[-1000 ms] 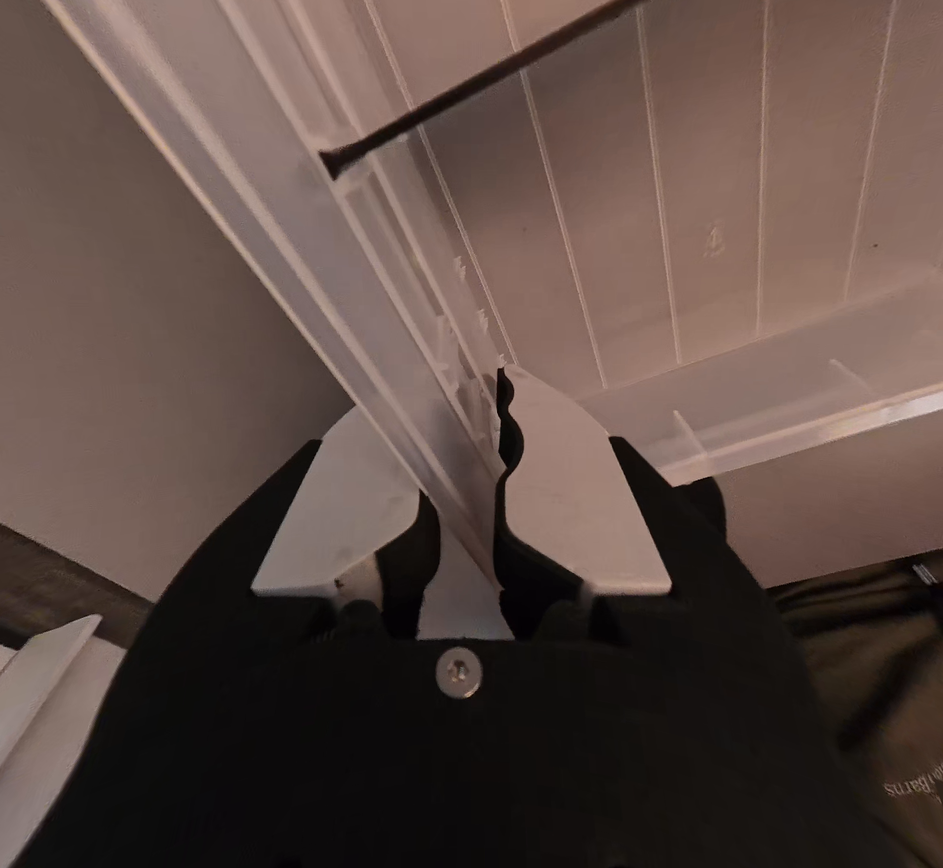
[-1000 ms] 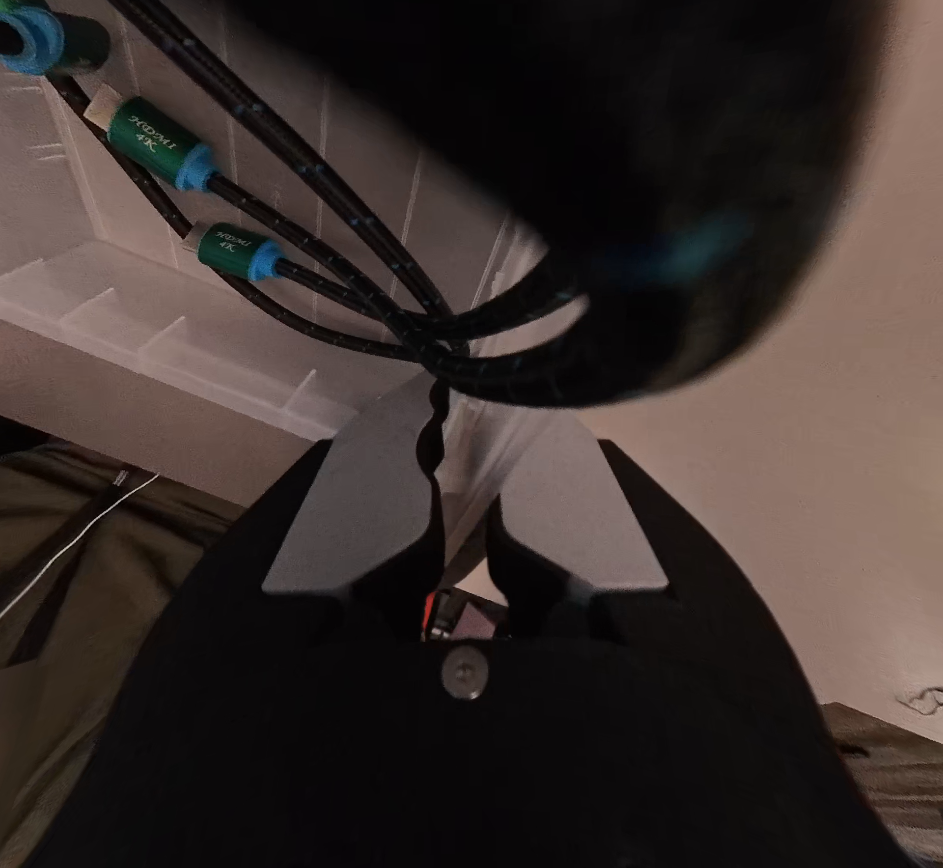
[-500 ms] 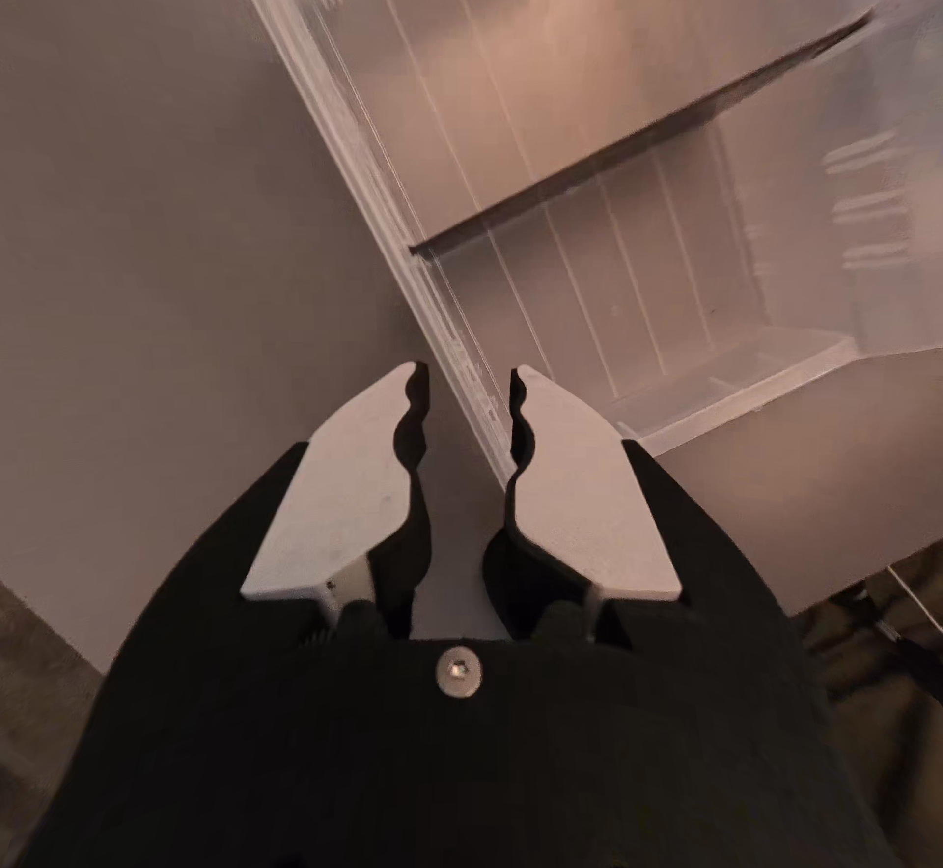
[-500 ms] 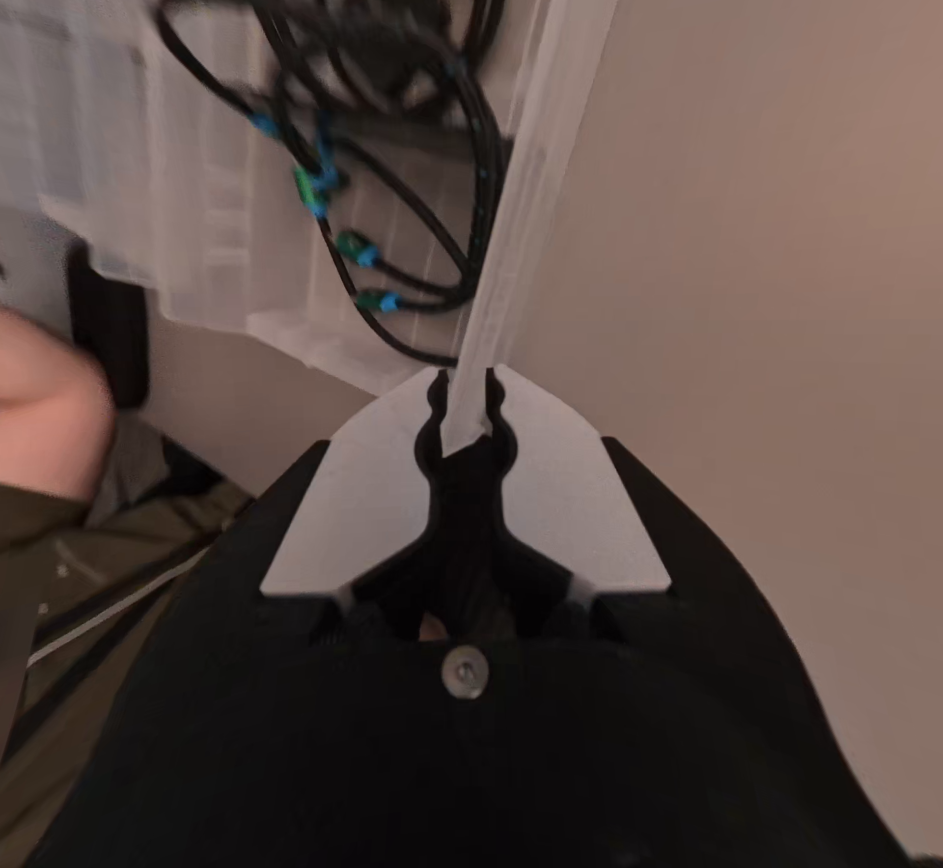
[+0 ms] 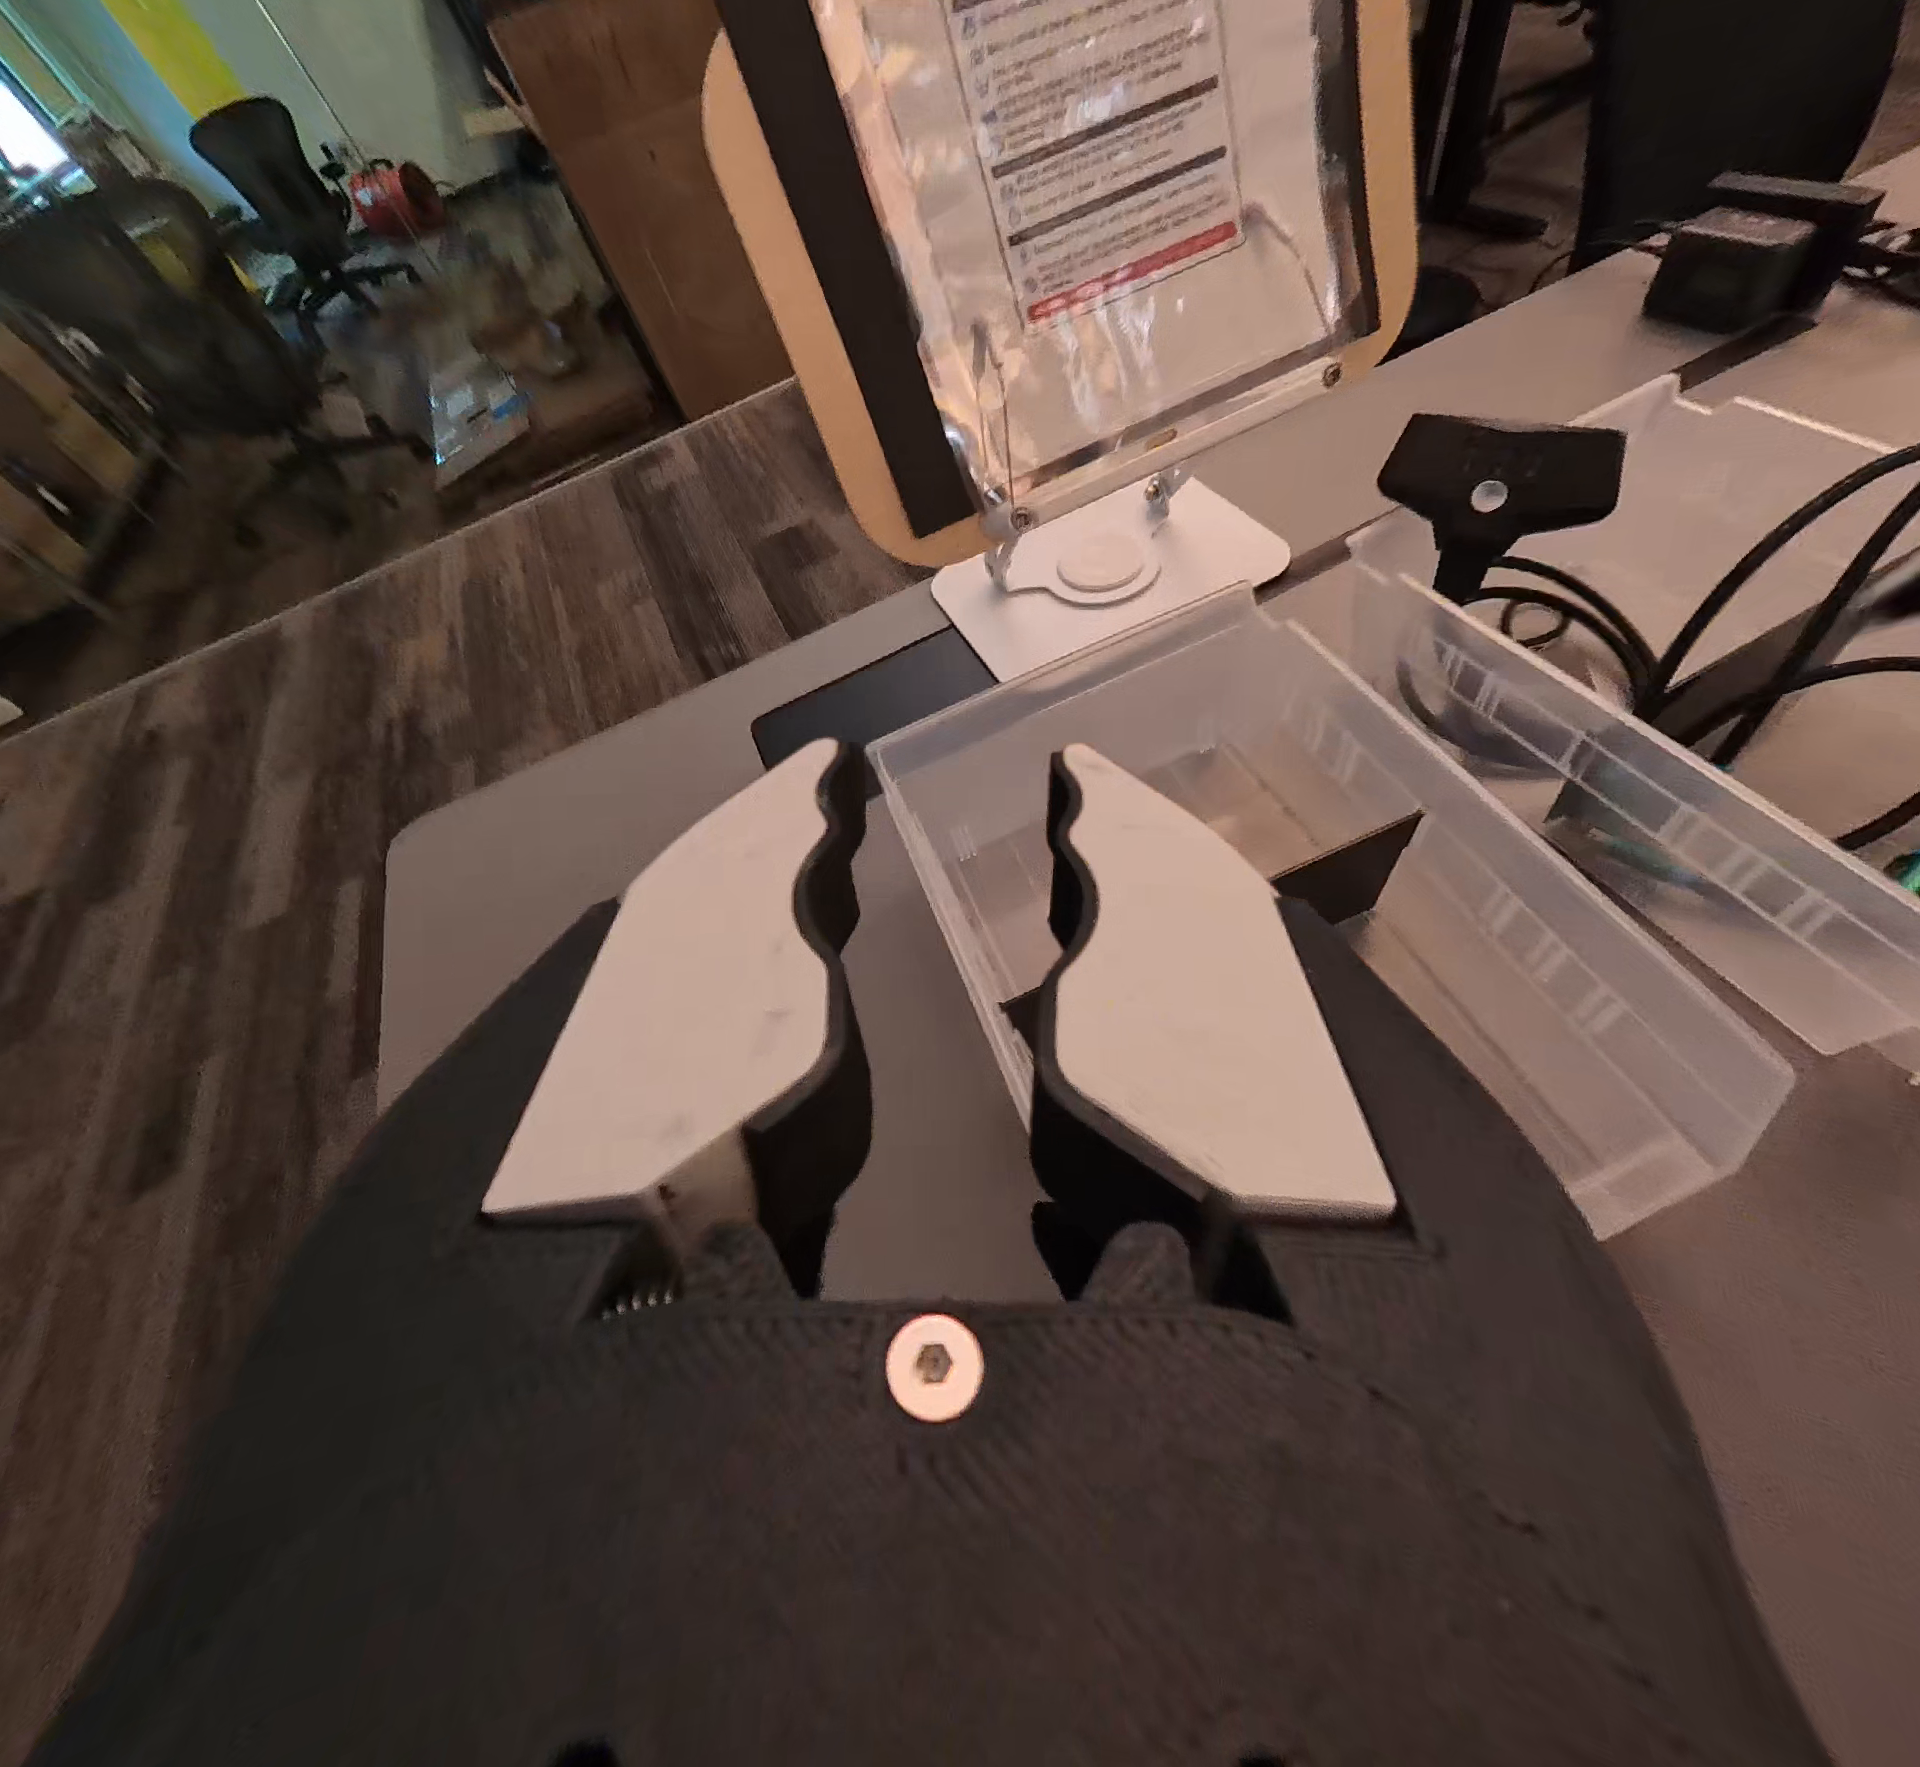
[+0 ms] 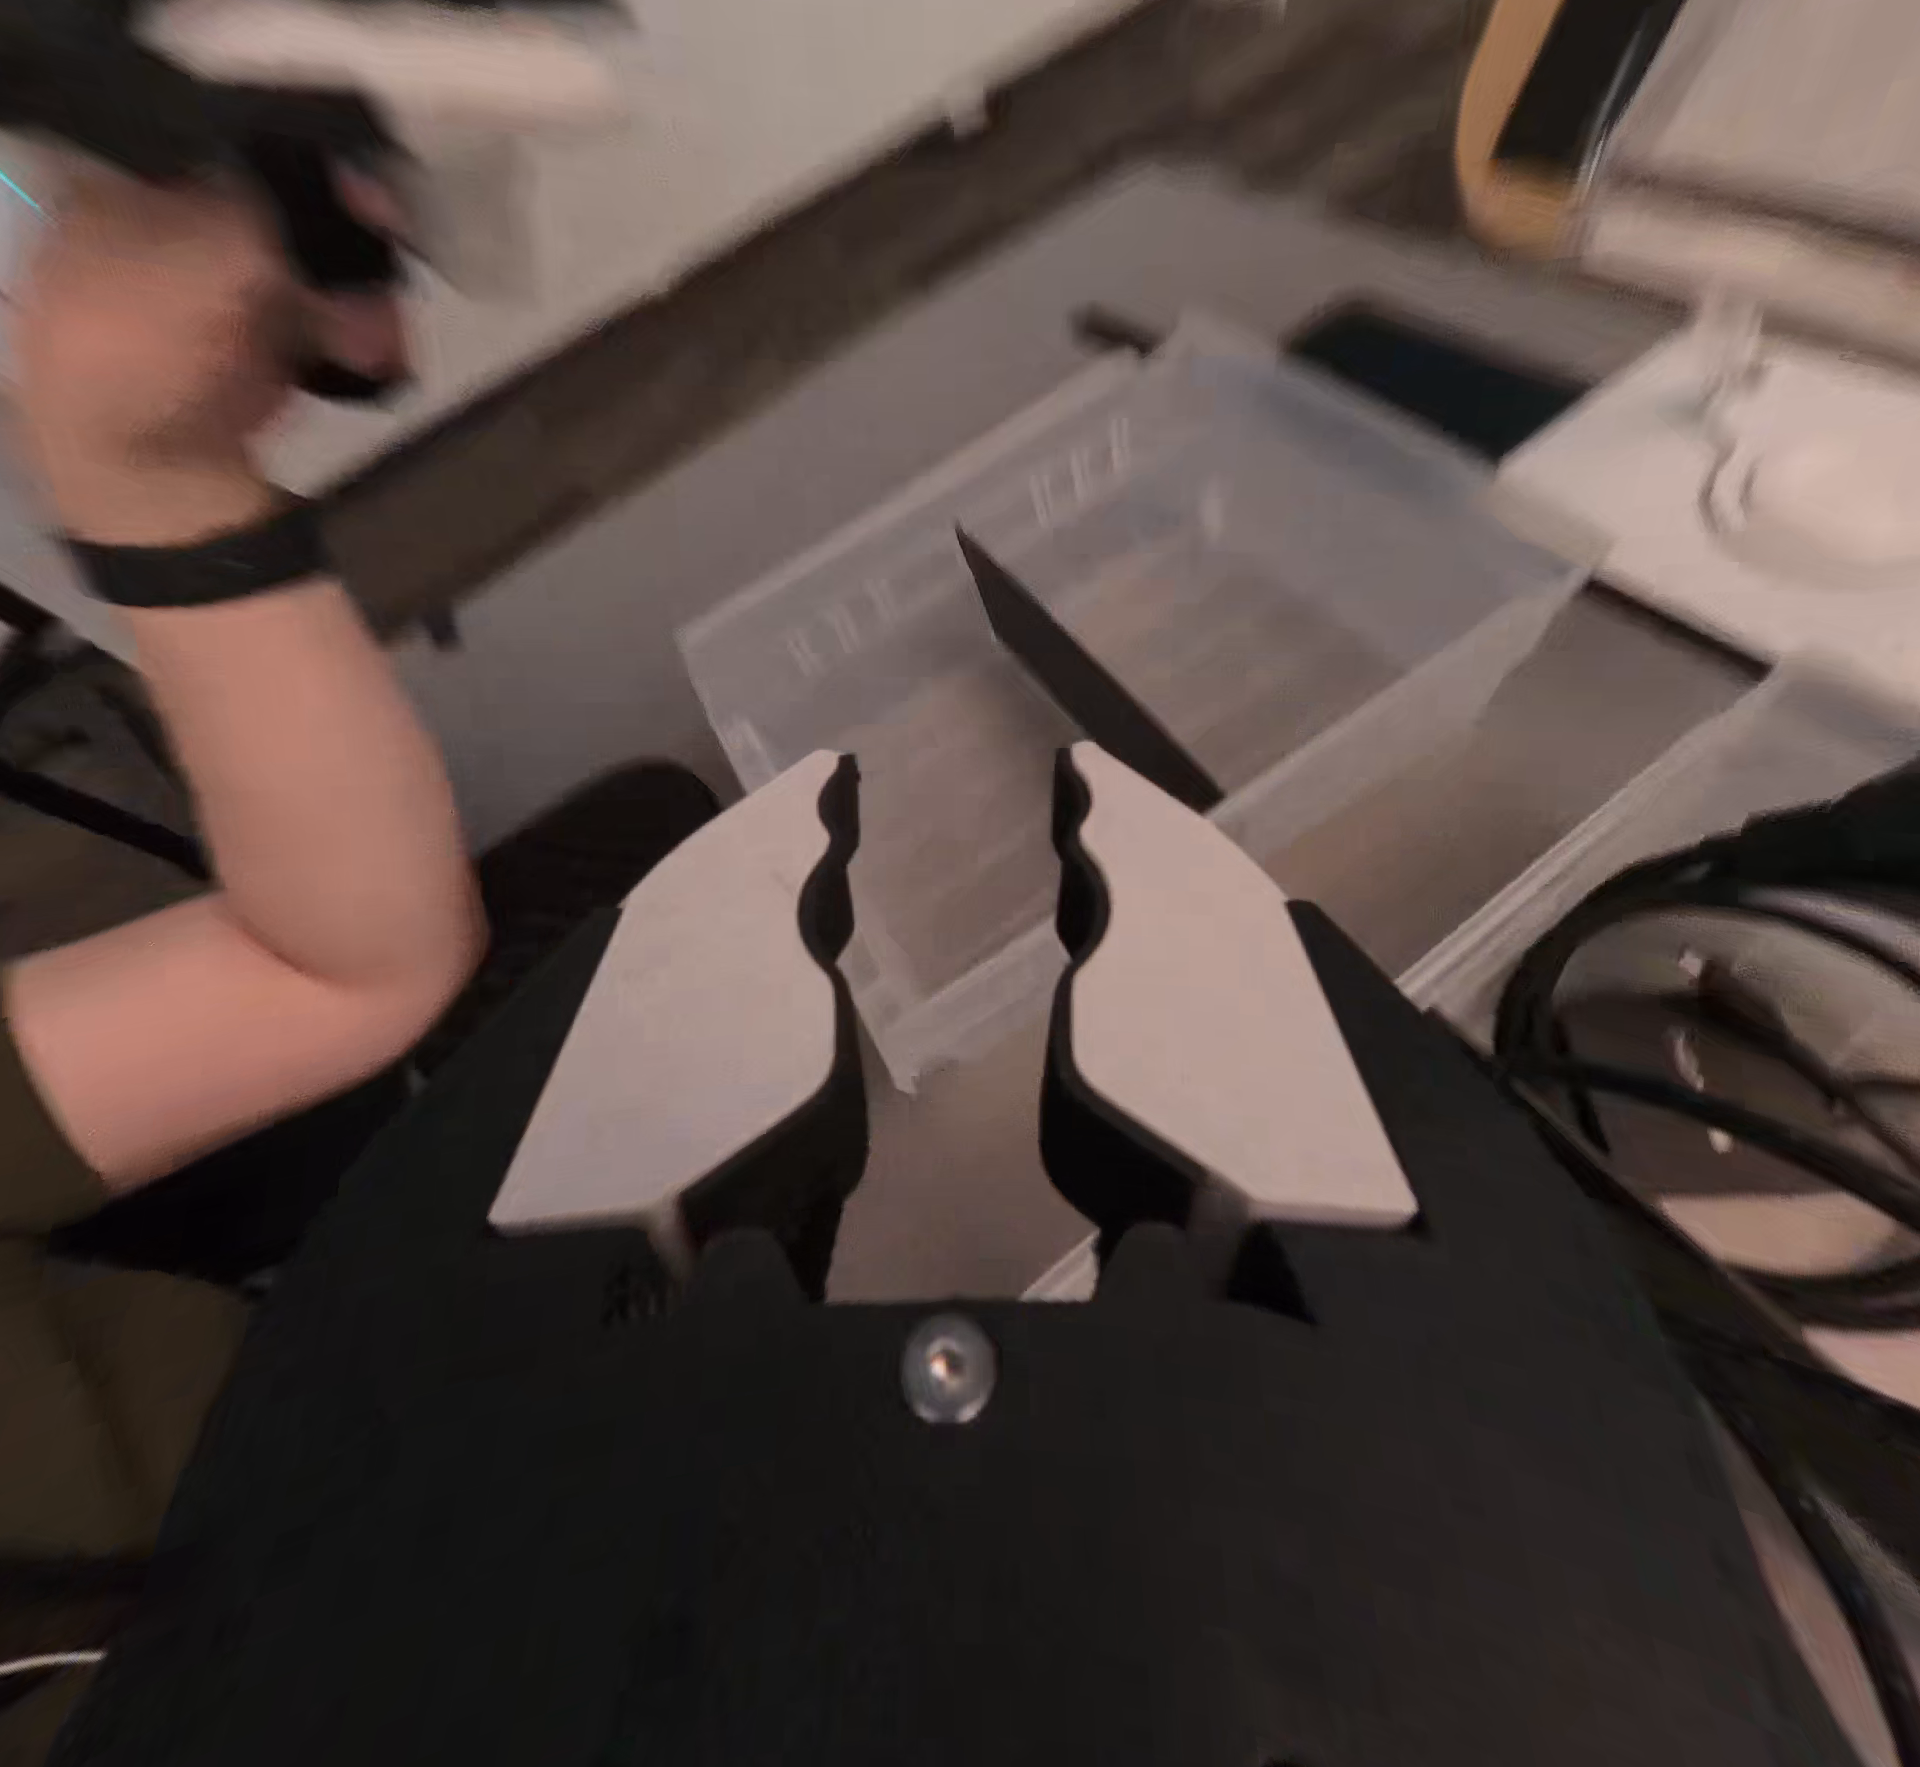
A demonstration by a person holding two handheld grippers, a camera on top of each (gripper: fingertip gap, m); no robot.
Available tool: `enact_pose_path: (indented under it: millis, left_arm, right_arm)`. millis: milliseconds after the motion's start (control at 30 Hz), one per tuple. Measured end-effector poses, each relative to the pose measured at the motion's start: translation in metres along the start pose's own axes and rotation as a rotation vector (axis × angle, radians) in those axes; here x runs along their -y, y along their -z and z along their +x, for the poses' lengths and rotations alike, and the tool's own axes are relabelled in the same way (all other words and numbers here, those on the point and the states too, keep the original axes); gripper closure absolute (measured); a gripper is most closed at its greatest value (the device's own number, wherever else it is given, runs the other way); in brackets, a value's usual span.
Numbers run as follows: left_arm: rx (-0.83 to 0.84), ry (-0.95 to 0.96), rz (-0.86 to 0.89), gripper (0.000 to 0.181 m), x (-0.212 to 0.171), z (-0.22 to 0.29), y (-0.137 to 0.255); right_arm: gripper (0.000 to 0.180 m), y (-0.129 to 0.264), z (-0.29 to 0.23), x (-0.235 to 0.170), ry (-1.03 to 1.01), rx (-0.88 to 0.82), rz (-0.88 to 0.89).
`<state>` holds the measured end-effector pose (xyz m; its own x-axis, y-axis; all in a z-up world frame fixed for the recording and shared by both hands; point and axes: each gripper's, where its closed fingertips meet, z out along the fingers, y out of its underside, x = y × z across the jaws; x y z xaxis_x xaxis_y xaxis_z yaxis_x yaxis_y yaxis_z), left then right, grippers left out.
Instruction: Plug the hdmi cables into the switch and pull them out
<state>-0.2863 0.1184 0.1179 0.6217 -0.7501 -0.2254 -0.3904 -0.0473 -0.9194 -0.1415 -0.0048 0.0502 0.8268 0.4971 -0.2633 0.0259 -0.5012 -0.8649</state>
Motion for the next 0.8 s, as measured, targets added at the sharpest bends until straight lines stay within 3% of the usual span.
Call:
enact_pose_path:
  millis: [33, 167, 300, 500, 800]
  left_arm:
    - [-0.011, -0.003, 0.003, 0.145, 0.002, 0.005, 0.001]
    - [-0.06, -0.03, 0.044, 0.138, 0.016, 0.025, 0.002]
    - [-0.1, -0.073, 0.084, 0.136, 0.027, 0.045, 0.006]
    - [-0.134, -0.132, 0.075, 0.136, 0.029, 0.062, 0.007]
    - [-0.119, -0.15, 0.043, 0.135, 0.025, 0.063, 0.005]
  right_arm:
    - [0.138, -0.019, 0.009, -0.012, -0.014, -0.058, -0.101]
    - [0.133, -0.061, 0.051, -0.049, -0.002, -0.289, -0.415]
    - [0.136, -0.079, 0.067, -0.084, -0.148, -0.343, -0.627]
    - [0.137, -0.106, 0.061, -0.118, -0.49, -0.272, -0.696]
    - [0.162, -0.108, 0.081, -0.133, -0.522, -0.314, -0.83]
